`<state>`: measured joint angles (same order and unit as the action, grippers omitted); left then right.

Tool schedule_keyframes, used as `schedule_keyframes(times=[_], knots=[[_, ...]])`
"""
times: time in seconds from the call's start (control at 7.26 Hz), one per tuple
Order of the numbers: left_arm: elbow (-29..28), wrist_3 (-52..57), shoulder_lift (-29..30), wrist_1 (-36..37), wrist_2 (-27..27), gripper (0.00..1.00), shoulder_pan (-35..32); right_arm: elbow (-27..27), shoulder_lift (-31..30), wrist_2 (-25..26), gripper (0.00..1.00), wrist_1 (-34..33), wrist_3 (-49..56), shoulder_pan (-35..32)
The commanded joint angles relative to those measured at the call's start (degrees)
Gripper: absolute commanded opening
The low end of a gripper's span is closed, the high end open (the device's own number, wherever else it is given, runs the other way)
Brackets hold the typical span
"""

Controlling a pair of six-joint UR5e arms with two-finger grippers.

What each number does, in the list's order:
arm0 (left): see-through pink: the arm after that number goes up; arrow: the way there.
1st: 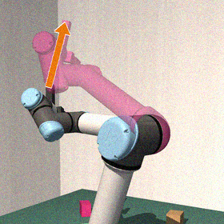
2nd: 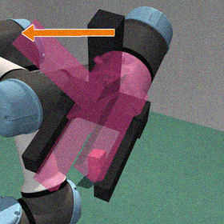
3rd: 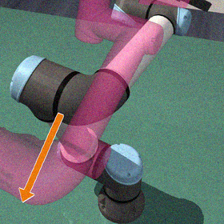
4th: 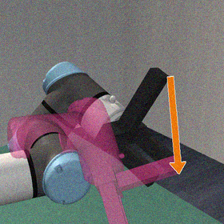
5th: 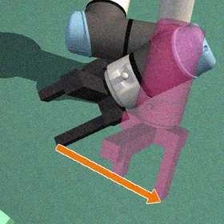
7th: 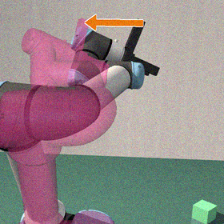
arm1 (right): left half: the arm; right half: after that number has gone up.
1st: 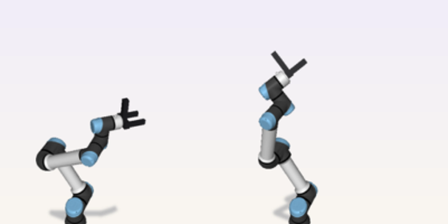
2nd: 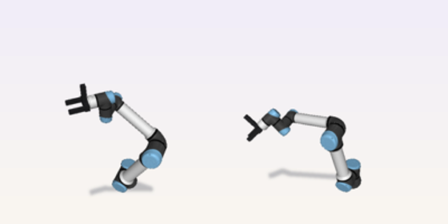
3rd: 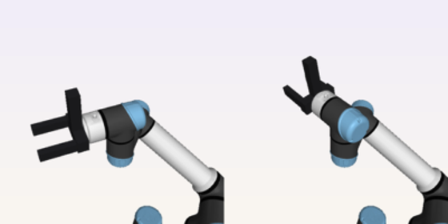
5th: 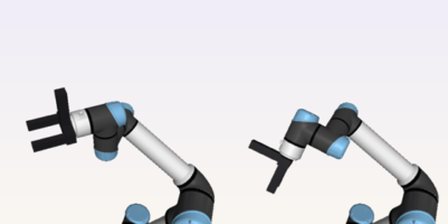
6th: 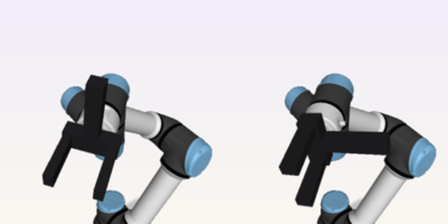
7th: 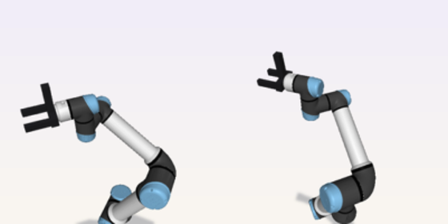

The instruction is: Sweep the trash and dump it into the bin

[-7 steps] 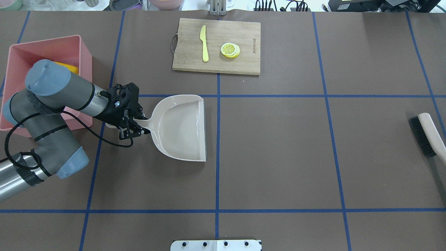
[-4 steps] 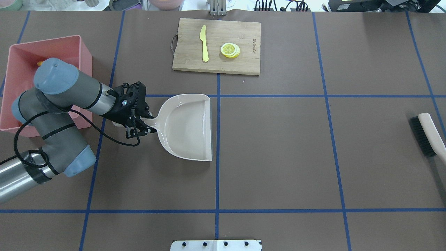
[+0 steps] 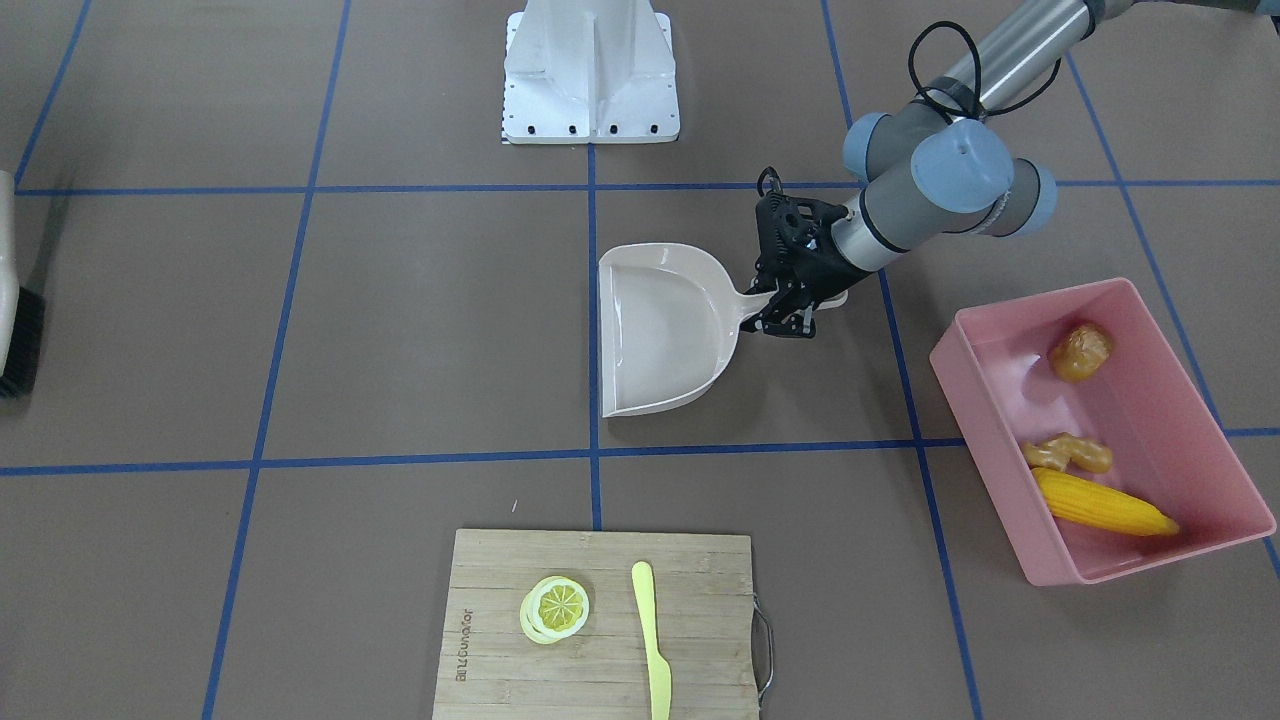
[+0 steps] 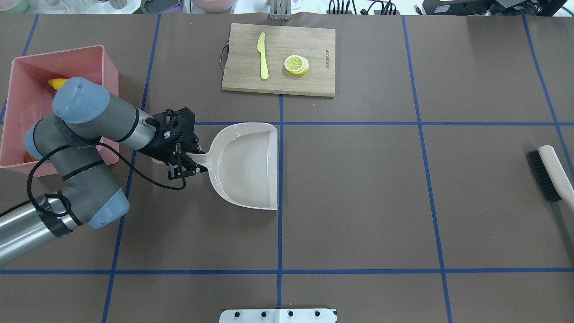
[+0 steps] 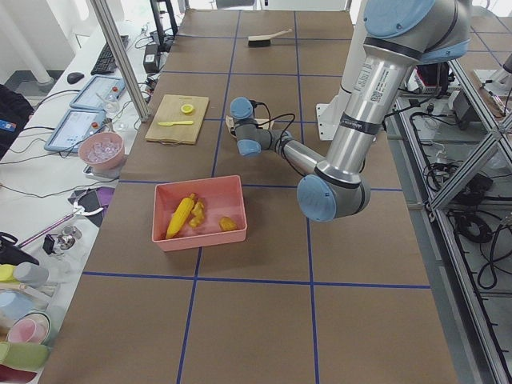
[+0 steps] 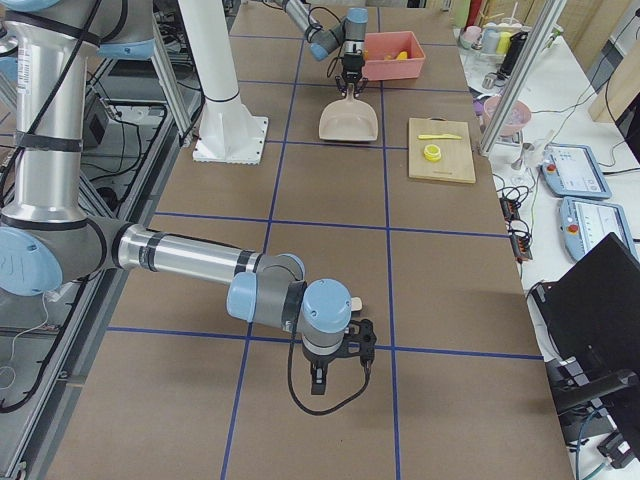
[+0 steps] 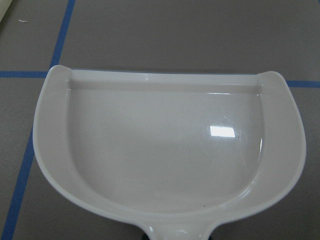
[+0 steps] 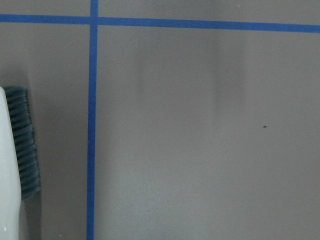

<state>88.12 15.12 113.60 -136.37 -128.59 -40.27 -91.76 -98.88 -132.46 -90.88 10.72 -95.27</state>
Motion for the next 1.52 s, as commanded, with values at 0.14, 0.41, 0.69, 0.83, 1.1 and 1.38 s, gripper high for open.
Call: schedule_keyframes(times=[0.14,0.41,0.69,0.83,1.1,1.38], knots=[[-0.49,1.05,-0.14,-0.21,0.01,0.0,0.02,0.0,0.0,-0.08,1.0,0.0,0.0,0.0],[-0.49,1.05,-0.31,-0.21,0.01,0.0,0.02,0.0,0.0,-0.08,1.0,0.0,0.09,0.0],[-0.49,1.05,-0.4,-0.21,0.01,0.01,0.02,0.09,0.0,0.01,1.0,0.0,0.09,0.0],[-0.4,1.05,-0.49,-0.21,0.01,0.02,0.02,0.18,0.0,0.01,1.0,0.0,0.09,0.0],[-0.4,1.05,-0.66,-0.21,0.01,0.02,0.02,0.18,0.09,0.01,1.0,0.0,0.09,0.0],[-0.4,1.05,-0.75,-0.21,0.01,0.02,0.02,0.09,0.09,-0.08,1.0,0.09,0.09,0.0]])
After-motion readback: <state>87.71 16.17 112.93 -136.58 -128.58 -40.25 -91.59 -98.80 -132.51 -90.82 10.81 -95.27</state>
